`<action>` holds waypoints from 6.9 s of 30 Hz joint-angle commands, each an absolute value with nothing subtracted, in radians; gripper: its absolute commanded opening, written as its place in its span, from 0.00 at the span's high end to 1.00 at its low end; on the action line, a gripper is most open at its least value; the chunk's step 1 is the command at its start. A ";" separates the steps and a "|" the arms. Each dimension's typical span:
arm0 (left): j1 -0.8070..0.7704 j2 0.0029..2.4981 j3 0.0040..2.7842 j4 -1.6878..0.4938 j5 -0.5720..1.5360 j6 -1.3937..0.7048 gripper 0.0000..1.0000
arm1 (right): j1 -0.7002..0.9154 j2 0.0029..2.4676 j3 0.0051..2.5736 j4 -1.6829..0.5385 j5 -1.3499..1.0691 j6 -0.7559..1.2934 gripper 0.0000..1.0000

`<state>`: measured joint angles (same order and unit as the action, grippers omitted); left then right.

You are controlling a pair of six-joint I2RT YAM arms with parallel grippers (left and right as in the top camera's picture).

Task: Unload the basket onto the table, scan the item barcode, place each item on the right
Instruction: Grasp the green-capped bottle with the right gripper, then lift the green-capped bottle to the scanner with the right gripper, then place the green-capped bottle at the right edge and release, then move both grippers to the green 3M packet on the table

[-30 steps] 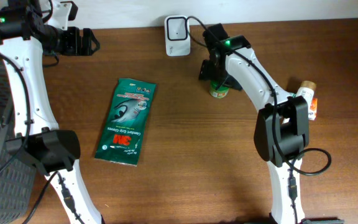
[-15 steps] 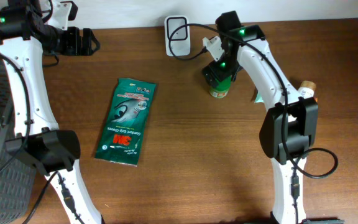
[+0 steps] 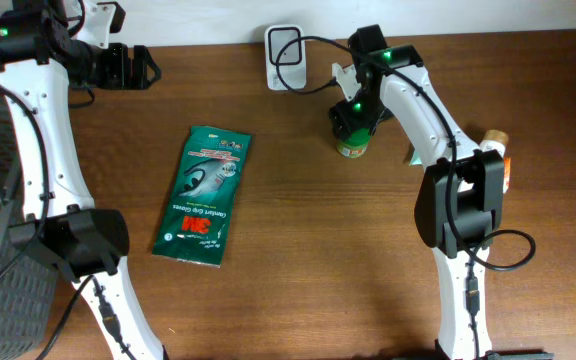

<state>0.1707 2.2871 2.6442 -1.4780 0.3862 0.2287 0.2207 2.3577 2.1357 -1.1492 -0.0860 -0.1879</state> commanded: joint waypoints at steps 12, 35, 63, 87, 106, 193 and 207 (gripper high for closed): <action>0.172 2.275 2.651 -1.479 0.397 0.241 0.01 | 0.218 2.371 2.220 -1.266 0.093 0.622 0.41; 0.172 2.275 2.651 -1.479 0.397 0.241 0.01 | 0.175 2.380 2.179 -1.249 -0.003 -0.071 0.26; 0.172 2.275 2.651 -1.479 0.397 0.241 0.01 | 0.178 2.366 2.432 -1.426 -1.252 -0.154 0.52; 0.172 2.275 2.651 -1.479 0.397 0.241 0.01 | 0.490 2.369 2.439 -1.008 0.283 -0.270 0.47; 0.172 2.275 2.651 -1.479 0.397 0.241 0.01 | 0.373 2.568 2.438 -0.222 0.209 -1.201 0.37; 0.173 2.275 2.651 -1.479 0.397 0.241 0.01 | 0.625 2.284 1.763 -0.574 -0.394 0.636 0.34; 0.173 2.275 2.651 -1.479 0.397 0.241 0.01 | 0.714 2.395 1.696 -0.500 -0.205 0.689 0.96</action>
<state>0.1707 2.2871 2.6442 -1.4773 0.3862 0.2287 0.7151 2.3280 1.7226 -0.4503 -0.2420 0.6849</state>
